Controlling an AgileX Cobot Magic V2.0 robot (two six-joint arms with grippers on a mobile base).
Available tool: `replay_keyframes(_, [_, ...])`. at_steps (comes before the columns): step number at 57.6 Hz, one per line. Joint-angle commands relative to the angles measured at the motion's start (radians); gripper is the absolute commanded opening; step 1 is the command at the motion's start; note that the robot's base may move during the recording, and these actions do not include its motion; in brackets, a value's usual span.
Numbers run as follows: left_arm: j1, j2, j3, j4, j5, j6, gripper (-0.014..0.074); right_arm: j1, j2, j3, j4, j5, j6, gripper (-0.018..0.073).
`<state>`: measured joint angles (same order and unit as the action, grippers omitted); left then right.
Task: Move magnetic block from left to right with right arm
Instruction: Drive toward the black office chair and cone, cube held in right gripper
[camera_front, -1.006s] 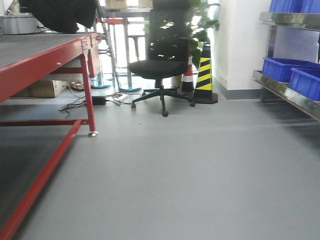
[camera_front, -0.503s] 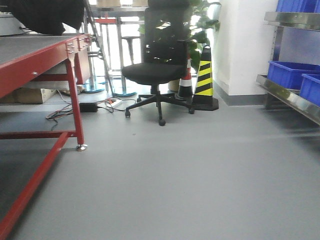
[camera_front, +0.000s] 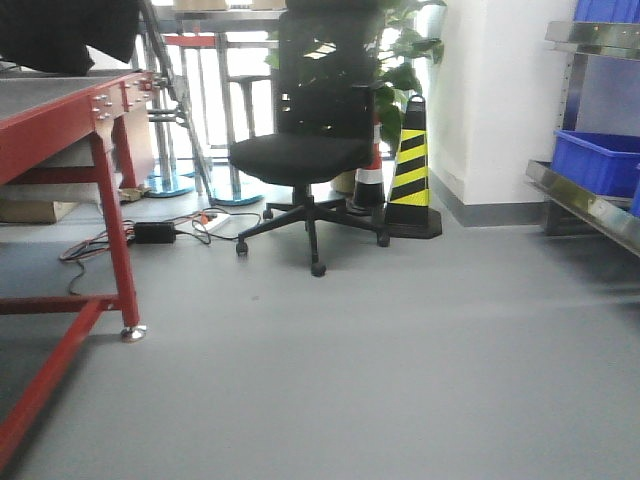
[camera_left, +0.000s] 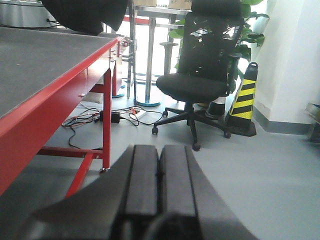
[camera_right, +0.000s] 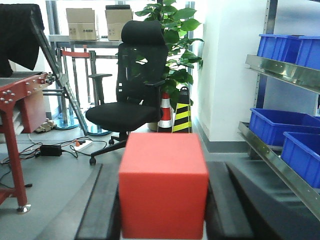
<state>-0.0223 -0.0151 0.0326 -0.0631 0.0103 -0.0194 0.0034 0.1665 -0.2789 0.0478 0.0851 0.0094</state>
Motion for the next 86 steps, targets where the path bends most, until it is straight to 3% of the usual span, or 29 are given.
replay_keyframes(1, [0.001, -0.009, 0.007, -0.007, -0.092, -0.004, -0.0117, -0.007, 0.011, -0.029, -0.01, -0.092, -0.009, 0.0294])
replay_keyframes(86, [0.001, -0.007, 0.007, -0.007, -0.092, -0.004, -0.0117, -0.007, 0.011, -0.029, -0.01, -0.091, -0.009, 0.0294])
